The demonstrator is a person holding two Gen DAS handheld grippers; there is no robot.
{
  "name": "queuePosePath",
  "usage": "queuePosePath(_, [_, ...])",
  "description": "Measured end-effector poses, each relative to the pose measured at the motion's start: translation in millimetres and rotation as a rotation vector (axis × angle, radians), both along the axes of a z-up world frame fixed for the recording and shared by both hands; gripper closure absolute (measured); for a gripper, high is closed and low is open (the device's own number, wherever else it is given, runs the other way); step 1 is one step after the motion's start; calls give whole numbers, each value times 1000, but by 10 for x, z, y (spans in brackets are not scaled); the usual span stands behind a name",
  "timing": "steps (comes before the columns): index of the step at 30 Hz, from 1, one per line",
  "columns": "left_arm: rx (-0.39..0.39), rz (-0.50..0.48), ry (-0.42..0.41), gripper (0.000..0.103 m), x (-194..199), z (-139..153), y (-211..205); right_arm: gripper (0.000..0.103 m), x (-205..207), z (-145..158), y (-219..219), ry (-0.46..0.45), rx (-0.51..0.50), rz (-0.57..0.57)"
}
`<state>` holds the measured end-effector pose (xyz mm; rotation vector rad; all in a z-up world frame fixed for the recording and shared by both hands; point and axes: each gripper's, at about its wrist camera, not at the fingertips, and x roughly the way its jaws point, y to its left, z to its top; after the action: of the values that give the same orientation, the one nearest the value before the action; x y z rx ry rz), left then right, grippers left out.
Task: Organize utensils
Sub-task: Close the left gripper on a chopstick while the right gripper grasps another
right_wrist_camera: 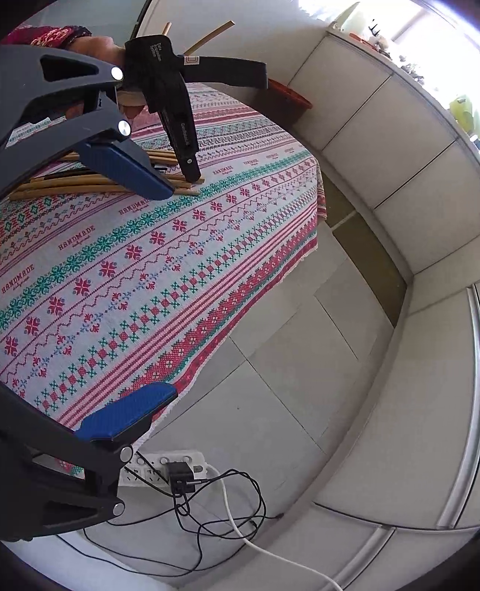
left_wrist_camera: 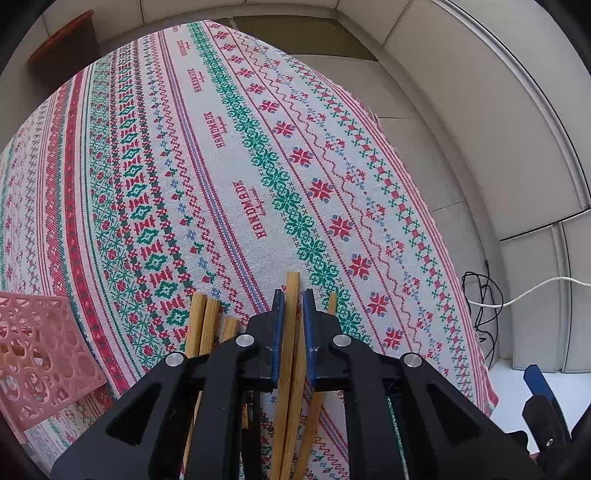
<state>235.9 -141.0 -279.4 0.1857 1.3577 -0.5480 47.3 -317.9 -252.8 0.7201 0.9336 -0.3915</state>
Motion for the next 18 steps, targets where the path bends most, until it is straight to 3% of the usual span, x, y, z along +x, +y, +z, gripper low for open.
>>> queuePosePath(5, [80, -21, -50, 91, -2, -1, -17, 7, 8, 56, 78, -6, -79, 25])
queuePosePath(10, [132, -51, -78, 92, -12, -51, -76, 7, 8, 20, 30, 2, -49, 19])
queuePosePath(15, [106, -47, -110, 96, -89, -6, -54, 7, 66, -68, 29, 30, -25, 10])
queuePosePath(18, [74, -29, -156, 96, -219, 204, 123, 7, 211, -136, 66, 82, 4, 17])
